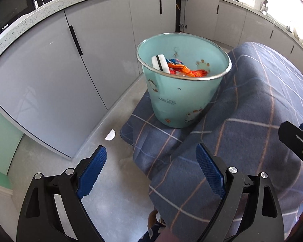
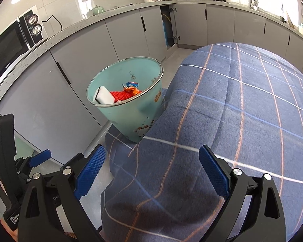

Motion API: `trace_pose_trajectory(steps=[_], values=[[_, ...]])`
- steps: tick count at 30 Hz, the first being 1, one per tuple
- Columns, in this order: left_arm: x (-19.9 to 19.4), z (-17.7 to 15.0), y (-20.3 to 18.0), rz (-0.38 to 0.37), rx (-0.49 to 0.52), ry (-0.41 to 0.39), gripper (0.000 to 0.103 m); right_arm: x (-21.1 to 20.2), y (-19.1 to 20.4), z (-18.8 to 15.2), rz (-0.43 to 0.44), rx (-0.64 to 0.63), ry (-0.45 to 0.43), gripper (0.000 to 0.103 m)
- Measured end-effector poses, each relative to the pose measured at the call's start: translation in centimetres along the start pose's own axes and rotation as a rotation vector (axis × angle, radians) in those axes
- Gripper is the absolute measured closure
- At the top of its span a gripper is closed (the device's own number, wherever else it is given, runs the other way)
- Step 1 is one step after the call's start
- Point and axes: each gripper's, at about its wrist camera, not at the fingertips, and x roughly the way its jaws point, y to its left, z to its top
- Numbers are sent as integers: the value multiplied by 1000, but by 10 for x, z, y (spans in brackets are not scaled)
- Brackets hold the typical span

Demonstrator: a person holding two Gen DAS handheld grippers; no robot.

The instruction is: Collect trash

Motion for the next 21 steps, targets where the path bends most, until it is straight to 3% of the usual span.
trace_pose_trajectory(steps=[21], values=[[-77,-35,-6,-77,20,-95,14,-80,17,-37,-40,-43,-95,8]])
